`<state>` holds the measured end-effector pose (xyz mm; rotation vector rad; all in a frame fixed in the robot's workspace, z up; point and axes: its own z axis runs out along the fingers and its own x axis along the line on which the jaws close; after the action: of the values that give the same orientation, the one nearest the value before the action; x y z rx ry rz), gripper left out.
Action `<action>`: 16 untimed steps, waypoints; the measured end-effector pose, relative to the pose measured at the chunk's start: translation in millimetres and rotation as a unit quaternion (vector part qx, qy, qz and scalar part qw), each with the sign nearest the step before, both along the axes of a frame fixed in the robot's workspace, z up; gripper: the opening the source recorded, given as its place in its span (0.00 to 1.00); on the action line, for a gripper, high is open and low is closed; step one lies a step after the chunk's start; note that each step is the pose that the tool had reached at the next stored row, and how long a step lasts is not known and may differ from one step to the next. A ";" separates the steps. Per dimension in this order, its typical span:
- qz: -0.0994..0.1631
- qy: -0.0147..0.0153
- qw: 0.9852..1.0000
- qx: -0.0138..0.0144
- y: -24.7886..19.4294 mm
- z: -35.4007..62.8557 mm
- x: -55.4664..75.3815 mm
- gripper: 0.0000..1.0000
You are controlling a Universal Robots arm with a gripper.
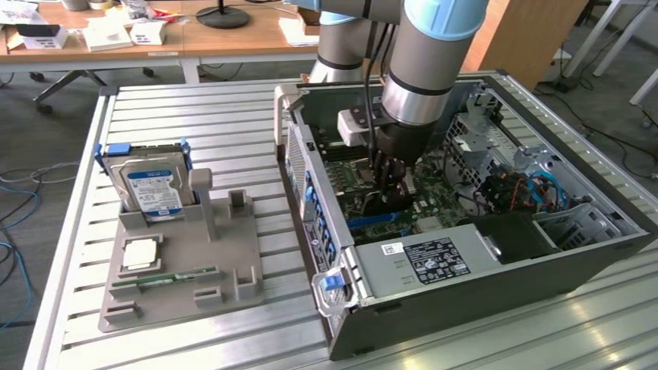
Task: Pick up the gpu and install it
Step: 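Insert the gpu into the slot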
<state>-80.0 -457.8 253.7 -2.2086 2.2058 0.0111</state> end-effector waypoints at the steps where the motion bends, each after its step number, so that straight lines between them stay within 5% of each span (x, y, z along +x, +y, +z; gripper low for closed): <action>1: 0.000 0.000 1.000 0.000 0.0 0.0 -0.2 0.26; 16: 0.002 -0.005 1.000 0.000 0.0 0.0 -1.9 0.26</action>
<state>-81.9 -457.8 253.8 -2.2076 2.1973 0.0004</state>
